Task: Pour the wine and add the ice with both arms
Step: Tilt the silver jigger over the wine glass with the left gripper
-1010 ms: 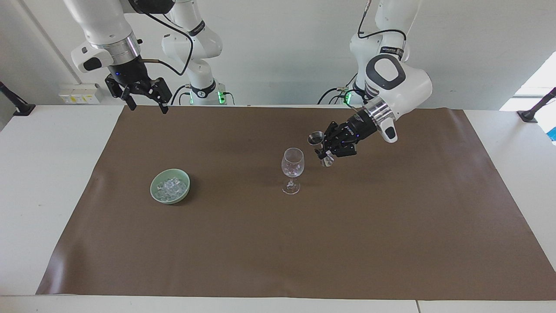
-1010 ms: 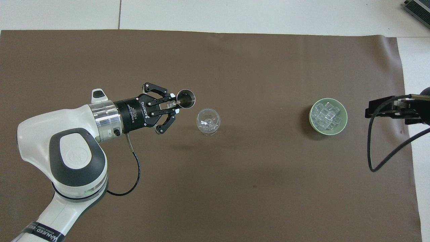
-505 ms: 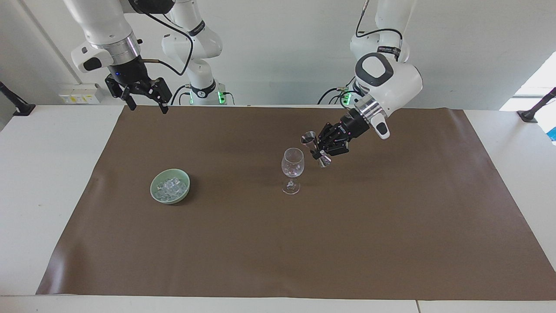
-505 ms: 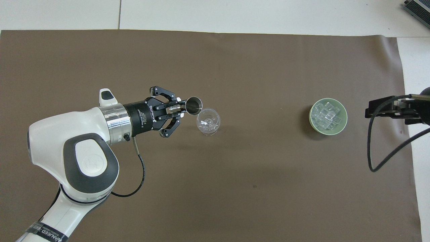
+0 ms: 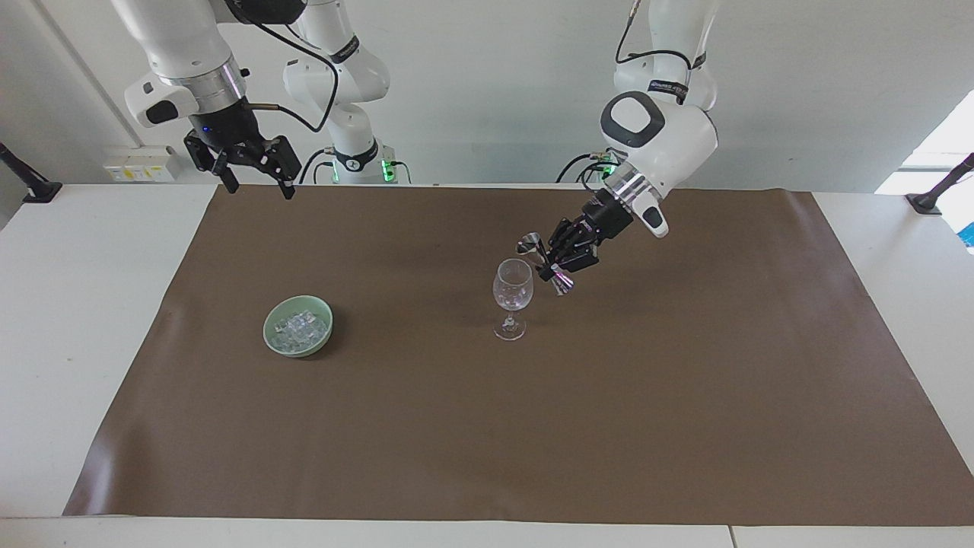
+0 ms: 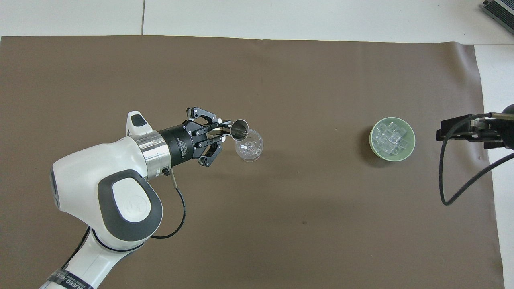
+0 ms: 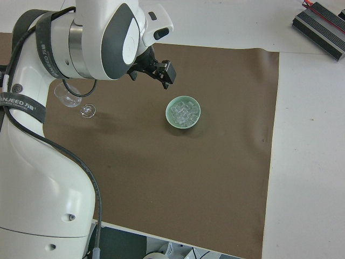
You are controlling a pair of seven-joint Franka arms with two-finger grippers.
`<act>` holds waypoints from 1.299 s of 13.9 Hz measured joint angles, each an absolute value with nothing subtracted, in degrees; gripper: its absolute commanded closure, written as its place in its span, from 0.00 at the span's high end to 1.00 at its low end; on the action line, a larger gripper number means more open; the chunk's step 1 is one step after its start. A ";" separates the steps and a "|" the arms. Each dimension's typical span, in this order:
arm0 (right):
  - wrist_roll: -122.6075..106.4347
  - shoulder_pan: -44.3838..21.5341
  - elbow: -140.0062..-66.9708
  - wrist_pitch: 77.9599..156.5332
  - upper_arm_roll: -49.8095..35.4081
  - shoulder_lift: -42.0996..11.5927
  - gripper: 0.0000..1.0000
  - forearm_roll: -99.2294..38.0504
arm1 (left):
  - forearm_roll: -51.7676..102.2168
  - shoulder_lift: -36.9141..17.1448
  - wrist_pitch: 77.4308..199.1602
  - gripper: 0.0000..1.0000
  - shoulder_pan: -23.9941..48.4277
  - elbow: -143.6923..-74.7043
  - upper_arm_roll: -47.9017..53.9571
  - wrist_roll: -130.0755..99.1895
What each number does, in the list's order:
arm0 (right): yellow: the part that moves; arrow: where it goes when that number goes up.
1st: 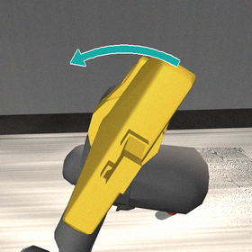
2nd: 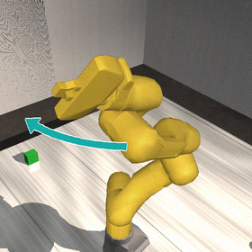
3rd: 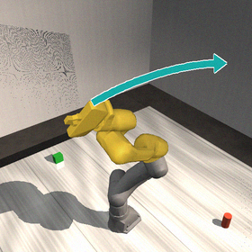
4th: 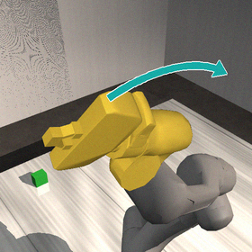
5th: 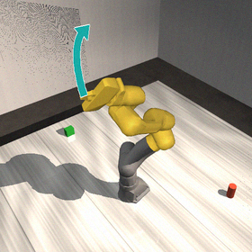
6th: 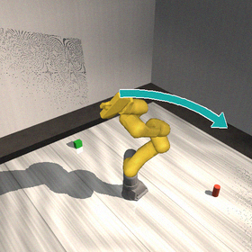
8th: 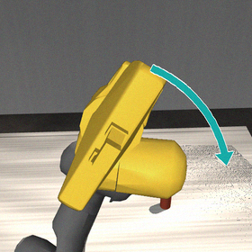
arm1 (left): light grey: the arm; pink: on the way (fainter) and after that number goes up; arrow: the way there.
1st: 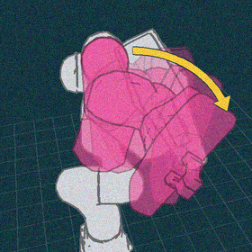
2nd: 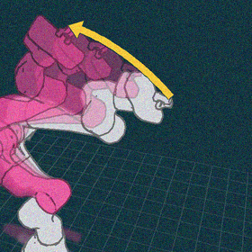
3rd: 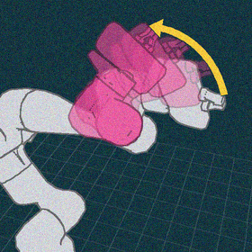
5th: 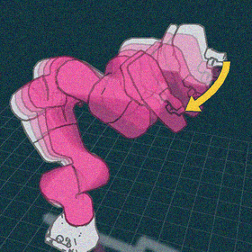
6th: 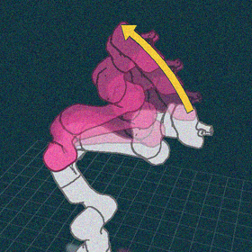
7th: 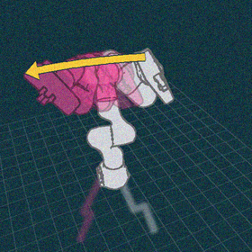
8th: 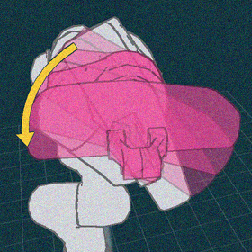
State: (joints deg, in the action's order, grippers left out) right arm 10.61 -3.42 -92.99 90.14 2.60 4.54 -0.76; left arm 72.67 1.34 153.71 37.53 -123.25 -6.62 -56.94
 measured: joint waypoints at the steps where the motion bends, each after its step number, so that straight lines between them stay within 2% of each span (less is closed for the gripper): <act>1: 10.61 -3.42 -92.99 90.14 2.60 4.54 1.00 -0.76 | 72.66 1.31 154.81 0.00 37.91 -123.31 -6.63 -55.98; 18: 10.61 -3.42 -92.99 90.14 2.60 4.54 1.00 -0.76 | 72.62 -1.18 175.28 0.00 44.29 -123.40 -6.27 -40.51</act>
State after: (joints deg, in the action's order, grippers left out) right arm 10.61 -3.42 -92.99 90.14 2.60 4.54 -0.76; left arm 72.62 -1.18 175.28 44.29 -123.40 -6.27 -40.51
